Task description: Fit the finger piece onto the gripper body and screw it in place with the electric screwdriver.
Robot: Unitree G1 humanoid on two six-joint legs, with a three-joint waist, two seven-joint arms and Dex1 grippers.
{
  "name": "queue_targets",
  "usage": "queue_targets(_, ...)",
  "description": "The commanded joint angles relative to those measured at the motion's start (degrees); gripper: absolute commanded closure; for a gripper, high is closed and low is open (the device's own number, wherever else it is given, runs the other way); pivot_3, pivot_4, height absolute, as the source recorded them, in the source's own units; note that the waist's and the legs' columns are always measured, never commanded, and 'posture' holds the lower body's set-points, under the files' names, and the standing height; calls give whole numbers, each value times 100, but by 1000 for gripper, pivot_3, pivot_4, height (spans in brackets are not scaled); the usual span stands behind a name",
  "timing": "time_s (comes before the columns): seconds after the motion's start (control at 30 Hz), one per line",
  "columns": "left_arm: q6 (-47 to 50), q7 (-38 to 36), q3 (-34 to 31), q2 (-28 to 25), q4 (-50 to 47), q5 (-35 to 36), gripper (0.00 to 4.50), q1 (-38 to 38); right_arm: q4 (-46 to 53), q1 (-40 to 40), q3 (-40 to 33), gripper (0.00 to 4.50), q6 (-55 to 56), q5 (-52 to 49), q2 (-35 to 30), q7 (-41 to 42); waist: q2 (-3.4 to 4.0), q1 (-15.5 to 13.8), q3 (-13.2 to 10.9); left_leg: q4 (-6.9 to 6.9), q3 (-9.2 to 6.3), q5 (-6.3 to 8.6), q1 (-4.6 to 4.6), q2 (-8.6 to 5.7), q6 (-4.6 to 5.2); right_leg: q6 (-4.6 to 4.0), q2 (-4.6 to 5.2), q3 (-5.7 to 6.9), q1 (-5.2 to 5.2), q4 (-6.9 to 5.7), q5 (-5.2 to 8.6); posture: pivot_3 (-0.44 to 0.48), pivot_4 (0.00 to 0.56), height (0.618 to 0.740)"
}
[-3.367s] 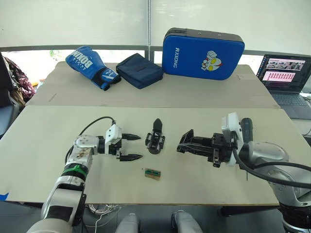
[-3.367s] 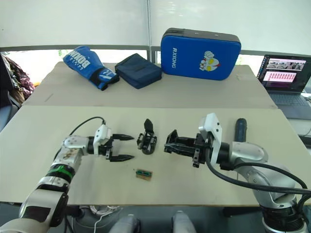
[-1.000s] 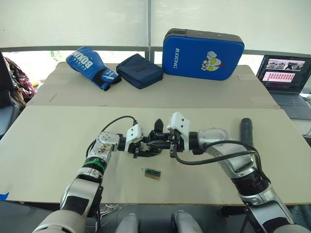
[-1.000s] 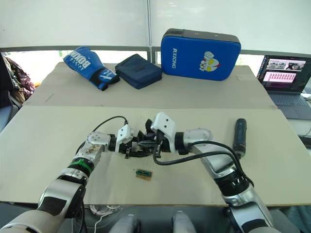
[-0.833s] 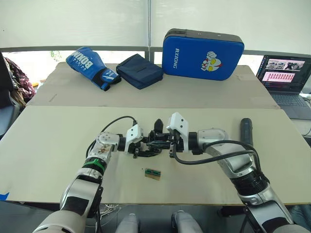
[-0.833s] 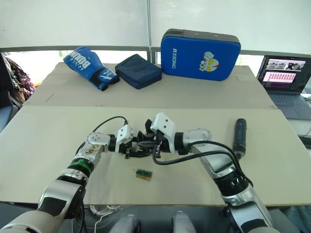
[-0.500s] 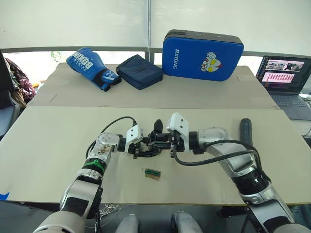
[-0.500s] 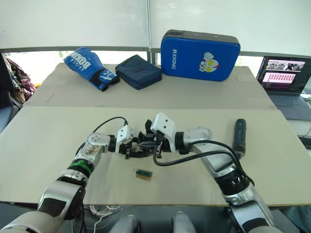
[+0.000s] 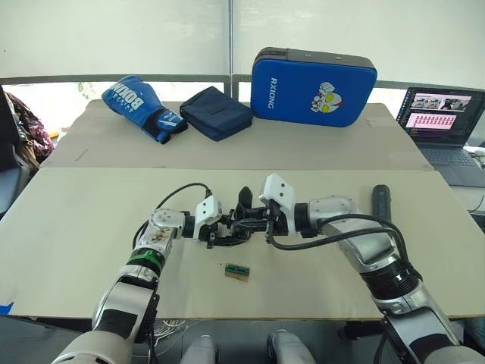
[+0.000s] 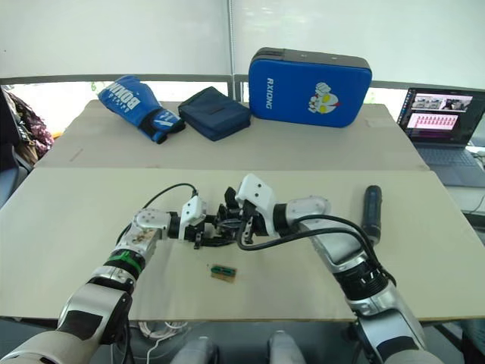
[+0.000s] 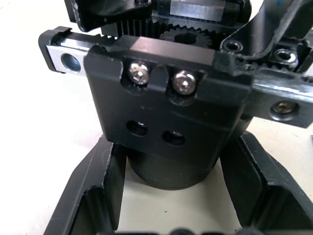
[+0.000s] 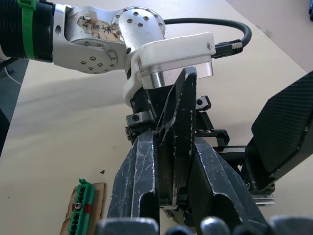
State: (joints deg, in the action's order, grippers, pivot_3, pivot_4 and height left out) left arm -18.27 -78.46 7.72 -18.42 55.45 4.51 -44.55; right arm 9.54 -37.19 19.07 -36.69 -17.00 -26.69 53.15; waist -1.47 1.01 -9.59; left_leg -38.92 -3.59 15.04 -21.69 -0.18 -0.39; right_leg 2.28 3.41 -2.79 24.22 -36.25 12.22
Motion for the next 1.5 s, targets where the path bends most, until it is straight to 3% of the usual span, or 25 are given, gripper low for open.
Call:
queue_targets(0.03, 114, -11, 89, -45, -38, -116, 2213, 122, 156, 49, -172, 4090, 206, -63, -16, 66, 0, 0, 0, 0, 0, 0, 0, 0, 0, 0, 0, 0, 0, 0, 0, 0, 150, 740)
queue_targets(0.33, 203, -32, 87, -97, -124, -104, 2213, 168, 482, -44, -392, 4090, 141, -232, 47, 90, 0, 6, 0, 0, 0, 0, -3, 0, 0, 0, 0, 0, 3, 1, 0, 0, 150, 740)
queue_targets(1.5, 373, -56, 129, -113, -230, -106, 2213, 232, 177, 279, 136, 4090, -132, -6, 232, -26, 1, 16, 2, 3, 0, 0, 2, 1, 0, 0, -1, 0, 0, 2, 0, 0, 150, 740)
